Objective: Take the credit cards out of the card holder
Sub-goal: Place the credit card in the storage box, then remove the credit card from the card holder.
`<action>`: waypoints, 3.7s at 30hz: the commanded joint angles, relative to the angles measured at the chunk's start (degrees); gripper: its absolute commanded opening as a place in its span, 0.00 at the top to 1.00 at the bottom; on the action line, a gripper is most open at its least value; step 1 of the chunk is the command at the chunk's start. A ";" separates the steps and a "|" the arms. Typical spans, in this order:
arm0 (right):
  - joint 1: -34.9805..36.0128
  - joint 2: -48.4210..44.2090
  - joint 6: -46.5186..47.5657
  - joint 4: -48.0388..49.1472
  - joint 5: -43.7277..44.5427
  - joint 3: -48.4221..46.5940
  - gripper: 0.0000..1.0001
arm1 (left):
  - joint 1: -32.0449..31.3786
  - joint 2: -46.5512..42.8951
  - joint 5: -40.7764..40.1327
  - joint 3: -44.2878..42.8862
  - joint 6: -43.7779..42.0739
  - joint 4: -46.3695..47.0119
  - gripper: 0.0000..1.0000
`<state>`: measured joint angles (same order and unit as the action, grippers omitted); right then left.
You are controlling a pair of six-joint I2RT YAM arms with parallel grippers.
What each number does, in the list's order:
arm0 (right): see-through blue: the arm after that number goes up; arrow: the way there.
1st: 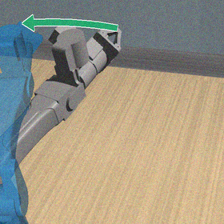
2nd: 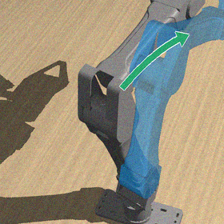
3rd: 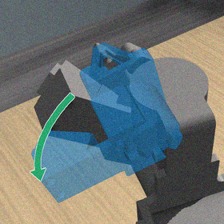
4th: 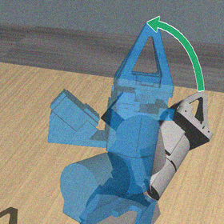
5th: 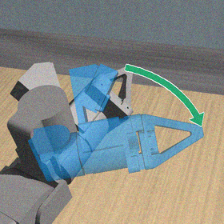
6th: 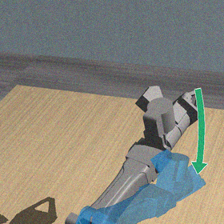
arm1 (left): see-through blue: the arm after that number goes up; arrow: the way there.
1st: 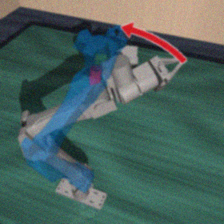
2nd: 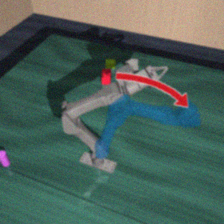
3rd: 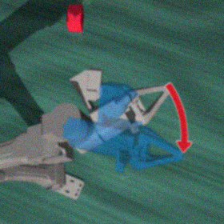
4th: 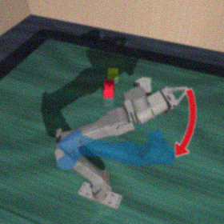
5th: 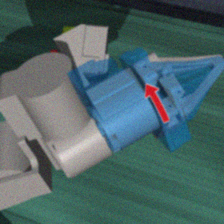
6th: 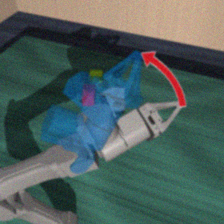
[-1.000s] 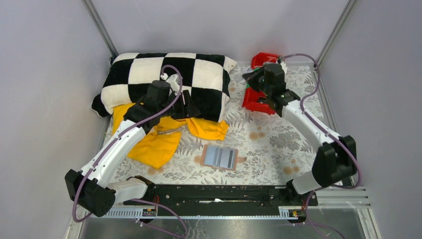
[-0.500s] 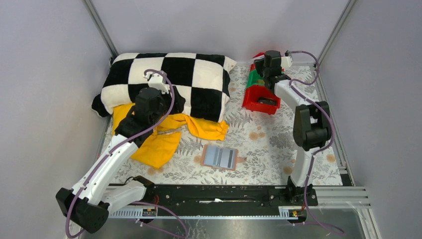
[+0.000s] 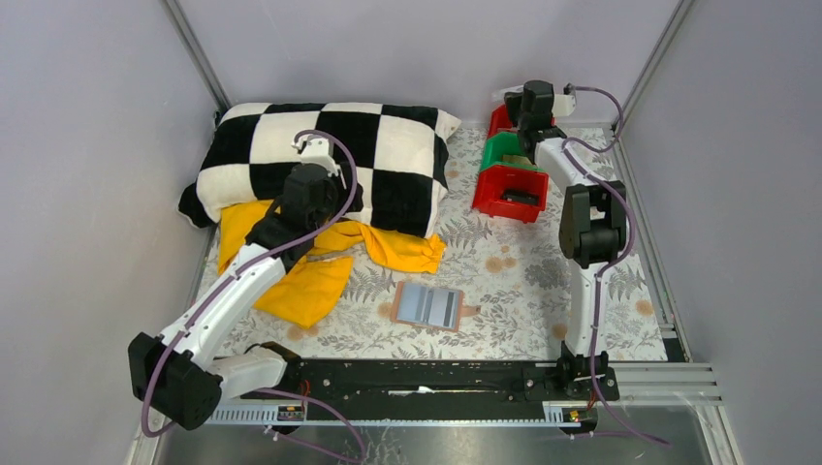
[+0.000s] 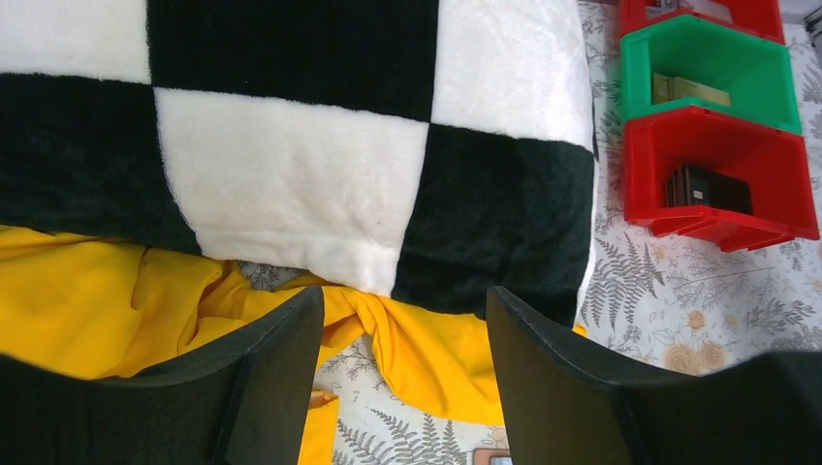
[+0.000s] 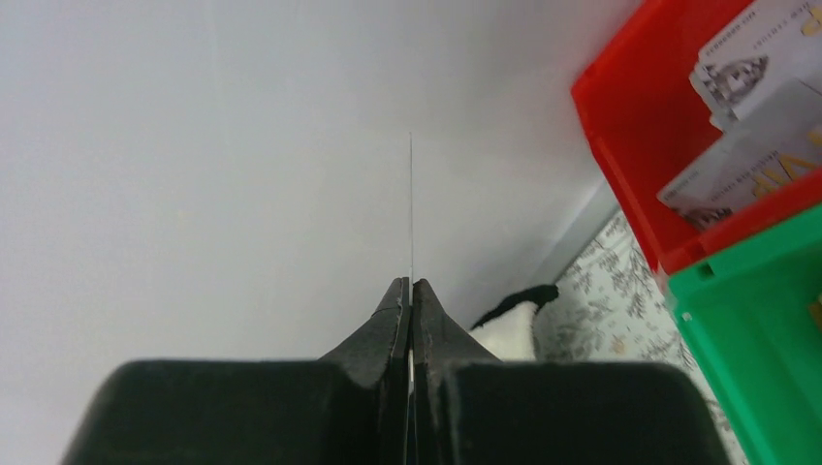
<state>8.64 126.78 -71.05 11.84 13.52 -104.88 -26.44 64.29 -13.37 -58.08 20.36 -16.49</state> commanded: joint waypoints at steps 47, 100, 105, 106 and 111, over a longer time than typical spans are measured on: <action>-7.41 16.68 -15.44 -14.46 -2.60 -16.87 0.68 | 4.02 10.13 5.13 -5.16 6.92 1.37 0.32; 24.75 -60.85 24.06 -10.80 -28.22 79.07 0.55 | -15.02 14.02 23.45 17.10 22.73 5.60 0.31; 26.80 -57.26 24.68 -6.63 -29.36 81.33 0.58 | -16.57 16.73 22.80 18.31 25.13 9.92 0.37; 27.05 -57.52 24.69 -6.64 -29.10 81.51 0.59 | -17.48 16.66 21.95 18.24 25.31 10.21 0.38; 28.27 -62.68 23.41 -8.19 -25.00 82.09 0.58 | -19.33 15.34 19.98 16.63 24.72 9.20 0.40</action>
<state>35.64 68.53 -46.59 1.67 -14.20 -22.83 -44.75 81.08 8.95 -39.86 44.31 -10.48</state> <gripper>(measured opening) 0.413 0.608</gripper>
